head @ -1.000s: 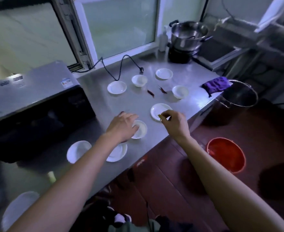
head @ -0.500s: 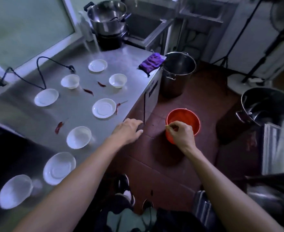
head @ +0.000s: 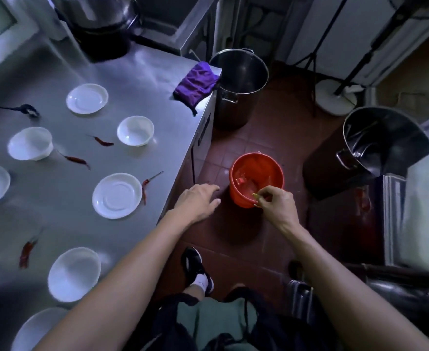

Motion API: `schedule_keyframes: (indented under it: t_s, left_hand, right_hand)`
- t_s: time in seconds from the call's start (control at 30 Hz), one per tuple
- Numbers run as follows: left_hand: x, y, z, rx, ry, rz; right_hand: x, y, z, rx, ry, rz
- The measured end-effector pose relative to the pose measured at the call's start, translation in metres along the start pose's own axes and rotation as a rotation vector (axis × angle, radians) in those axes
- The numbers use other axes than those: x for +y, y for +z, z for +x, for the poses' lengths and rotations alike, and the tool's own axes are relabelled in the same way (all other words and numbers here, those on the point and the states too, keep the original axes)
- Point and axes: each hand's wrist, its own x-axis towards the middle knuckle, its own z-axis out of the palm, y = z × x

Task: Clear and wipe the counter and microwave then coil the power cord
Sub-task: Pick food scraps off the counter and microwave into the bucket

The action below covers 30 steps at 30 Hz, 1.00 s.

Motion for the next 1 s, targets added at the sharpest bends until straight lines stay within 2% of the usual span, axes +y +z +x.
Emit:
schedule_keyframes:
  t_s: [0.37, 0.77, 1.0]
  left_hand:
    - [0.009, -0.009, 0.093, -0.087, 0.079, 0.048]
    - [0.06, 0.004, 0.221, -0.244, 0.02, 0.11]
    - [0.082, 0.044, 0.322, -0.387, 0.021, 0.154]
  right_hand:
    - [0.026, 0.009, 0.062, 0.001, 0.174, -0.032]
    - [0.118, 0.025, 0.159, -0.105, 0.43, 0.125]
    - [0.18, 0.062, 0.24, -0.166, 0.517, 0.134]
